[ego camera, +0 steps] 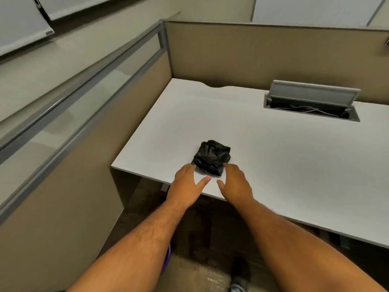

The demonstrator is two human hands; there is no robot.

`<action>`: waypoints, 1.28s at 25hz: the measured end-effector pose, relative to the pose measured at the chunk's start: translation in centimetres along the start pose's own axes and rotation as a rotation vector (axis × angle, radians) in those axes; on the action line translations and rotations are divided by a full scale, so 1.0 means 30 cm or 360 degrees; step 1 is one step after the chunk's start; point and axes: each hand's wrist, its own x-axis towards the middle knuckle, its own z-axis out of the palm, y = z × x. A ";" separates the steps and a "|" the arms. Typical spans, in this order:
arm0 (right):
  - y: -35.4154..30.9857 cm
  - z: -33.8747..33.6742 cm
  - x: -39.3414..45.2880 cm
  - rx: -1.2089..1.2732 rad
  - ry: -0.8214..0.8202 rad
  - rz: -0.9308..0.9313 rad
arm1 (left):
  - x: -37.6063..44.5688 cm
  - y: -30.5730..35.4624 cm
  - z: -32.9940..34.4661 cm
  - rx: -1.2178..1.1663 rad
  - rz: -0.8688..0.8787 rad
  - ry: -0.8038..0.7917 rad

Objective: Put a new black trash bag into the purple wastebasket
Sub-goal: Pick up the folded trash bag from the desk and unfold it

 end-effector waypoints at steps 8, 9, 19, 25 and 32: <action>0.077 0.021 0.235 -0.0323 -0.0439 -0.0408 | 0.146 0.080 0.076 -0.0005 -0.0315 -0.0019; 0.084 0.026 0.252 -0.0367 -0.0463 -0.0440 | 0.152 0.083 0.082 -0.0015 -0.0348 -0.0023; 0.121 0.102 0.338 -0.0414 -0.0526 -0.0489 | 0.211 0.032 0.137 -0.0493 -0.0623 -0.0095; 0.096 0.089 0.343 -0.0028 -0.0178 -0.0530 | 0.259 -0.003 0.132 -0.1076 -0.0873 0.0052; 0.024 0.042 0.279 0.0140 0.0004 -0.0755 | 0.360 0.031 0.141 -0.1893 -0.1117 0.0107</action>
